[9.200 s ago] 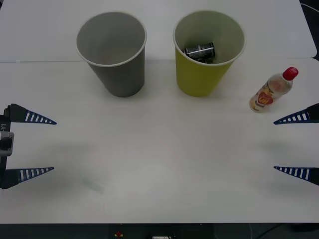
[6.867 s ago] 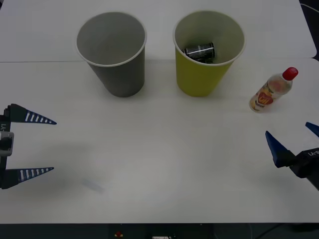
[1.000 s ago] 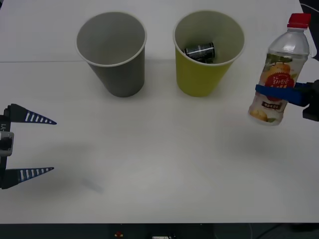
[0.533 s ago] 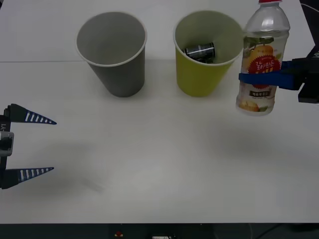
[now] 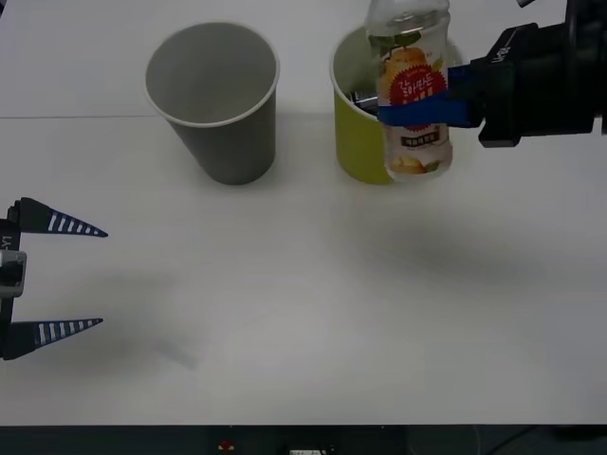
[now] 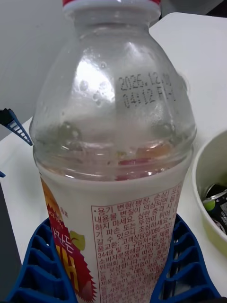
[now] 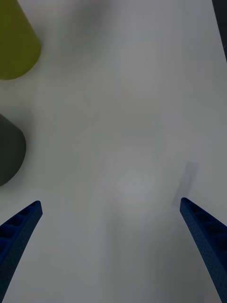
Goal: Put the can into the green bin and the plastic bottle into the gray bin
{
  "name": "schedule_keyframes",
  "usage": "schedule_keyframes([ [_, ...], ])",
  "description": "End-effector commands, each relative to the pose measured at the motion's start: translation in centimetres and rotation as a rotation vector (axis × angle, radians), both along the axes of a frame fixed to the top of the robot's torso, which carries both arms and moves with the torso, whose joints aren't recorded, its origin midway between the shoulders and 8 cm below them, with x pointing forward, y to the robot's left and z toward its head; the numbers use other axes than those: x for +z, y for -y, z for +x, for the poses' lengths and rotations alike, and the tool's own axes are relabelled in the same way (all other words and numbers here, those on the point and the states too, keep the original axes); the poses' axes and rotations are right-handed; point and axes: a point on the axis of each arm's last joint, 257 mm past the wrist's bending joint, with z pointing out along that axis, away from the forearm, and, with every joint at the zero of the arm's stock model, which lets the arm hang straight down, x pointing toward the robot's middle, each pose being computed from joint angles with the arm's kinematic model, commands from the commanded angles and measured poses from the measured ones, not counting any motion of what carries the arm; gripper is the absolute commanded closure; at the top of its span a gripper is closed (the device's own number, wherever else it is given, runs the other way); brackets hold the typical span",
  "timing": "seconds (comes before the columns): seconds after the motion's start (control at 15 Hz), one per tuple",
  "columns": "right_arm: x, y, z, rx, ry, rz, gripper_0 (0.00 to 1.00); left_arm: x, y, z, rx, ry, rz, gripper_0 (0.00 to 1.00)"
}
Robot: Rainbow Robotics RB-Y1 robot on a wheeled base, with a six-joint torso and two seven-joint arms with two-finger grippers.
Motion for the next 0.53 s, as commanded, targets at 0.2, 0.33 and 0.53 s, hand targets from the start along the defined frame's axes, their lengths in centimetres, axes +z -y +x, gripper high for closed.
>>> schedule_keyframes([
  [0.2,0.8,-5.0,3.0,0.028,0.046,-0.035,1.00,0.0,0.0,0.0,0.000,0.000,0.000,0.00],
  [0.33,0.9,-7.4,4.8,0.028,0.047,-0.049,1.00,0.0,0.0,0.0,0.000,0.000,0.000,0.00],
  [0.53,1.1,-10.9,7.5,0.017,0.052,-0.088,1.00,0.0,0.0,0.0,0.000,0.000,0.000,0.00],
])
